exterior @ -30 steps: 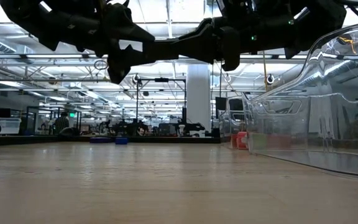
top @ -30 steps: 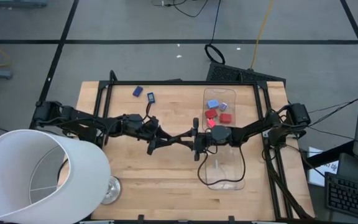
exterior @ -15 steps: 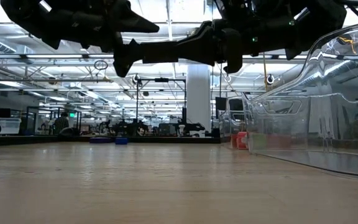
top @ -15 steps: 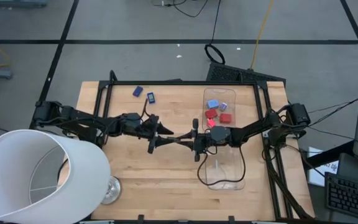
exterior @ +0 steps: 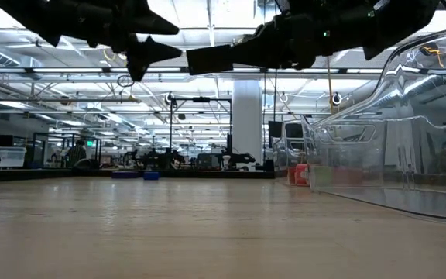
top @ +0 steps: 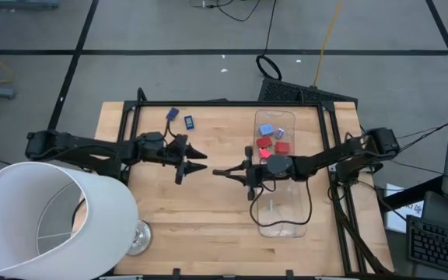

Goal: Pick & Place Office items
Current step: Put the black digital clock into the bottom transparent bin

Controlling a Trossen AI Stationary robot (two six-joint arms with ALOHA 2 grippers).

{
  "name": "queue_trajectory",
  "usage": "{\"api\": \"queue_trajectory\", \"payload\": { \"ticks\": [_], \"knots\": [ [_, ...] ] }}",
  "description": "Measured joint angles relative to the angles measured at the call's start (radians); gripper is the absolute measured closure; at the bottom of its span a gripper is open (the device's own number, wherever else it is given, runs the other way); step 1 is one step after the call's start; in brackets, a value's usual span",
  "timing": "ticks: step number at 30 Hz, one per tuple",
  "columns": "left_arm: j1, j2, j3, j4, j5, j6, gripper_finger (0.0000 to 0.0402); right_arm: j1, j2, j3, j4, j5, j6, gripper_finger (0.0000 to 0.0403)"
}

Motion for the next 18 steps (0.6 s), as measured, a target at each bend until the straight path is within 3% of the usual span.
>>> {"api": "queue_trajectory", "payload": {
  "ticks": [9,18],
  "knots": [
    [-0.002,-0.143,0.0,-0.257,-0.156,0.039,0.0233,0.0,-0.121,0.001,-0.207,0.001,0.112,0.0345],
    [-0.002,-0.17,0.0,-0.409,-0.374,0.05,0.0258,0.045,-0.309,0.0,-0.488,0.0,0.265,0.0345]
  ]
}}
